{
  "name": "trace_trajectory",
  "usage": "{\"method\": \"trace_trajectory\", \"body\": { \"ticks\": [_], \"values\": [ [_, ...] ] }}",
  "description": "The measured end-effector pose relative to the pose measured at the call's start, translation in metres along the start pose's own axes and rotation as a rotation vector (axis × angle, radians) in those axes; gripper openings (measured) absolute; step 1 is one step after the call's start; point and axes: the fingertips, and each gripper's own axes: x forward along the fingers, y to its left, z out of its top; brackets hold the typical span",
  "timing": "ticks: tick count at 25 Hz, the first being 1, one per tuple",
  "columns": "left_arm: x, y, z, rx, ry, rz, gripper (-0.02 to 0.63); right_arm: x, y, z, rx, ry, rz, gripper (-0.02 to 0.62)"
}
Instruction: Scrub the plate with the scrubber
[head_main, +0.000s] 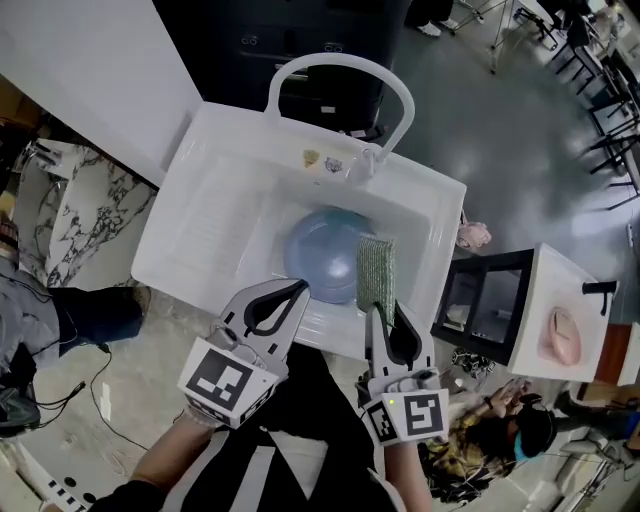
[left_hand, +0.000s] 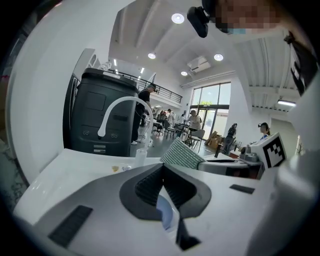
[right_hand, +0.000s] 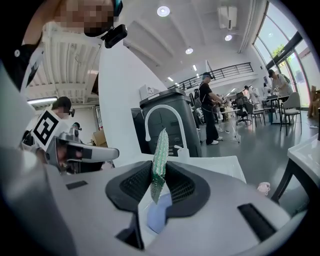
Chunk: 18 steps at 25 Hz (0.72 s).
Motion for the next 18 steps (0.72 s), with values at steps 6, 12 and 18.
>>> {"method": "trace_trajectory", "body": {
  "ticks": [6,12,18],
  "values": [
    [0.008,-0.003,0.0,-0.001,-0.004,0.046,-0.002,0.009,-0.009,0.002,-0.013,0.001,0.056,0.091],
    [0.012,-0.003,0.001,-0.002,-0.005,0.084,-0.002,0.014,-0.013,0.004,-0.026,0.002,0.095,0.091],
    [0.009,-0.003,-0.003,-0.003,0.006,0.108,-0.002,0.01,-0.015,0.0,-0.018,0.009,0.103,0.091]
  ]
}}
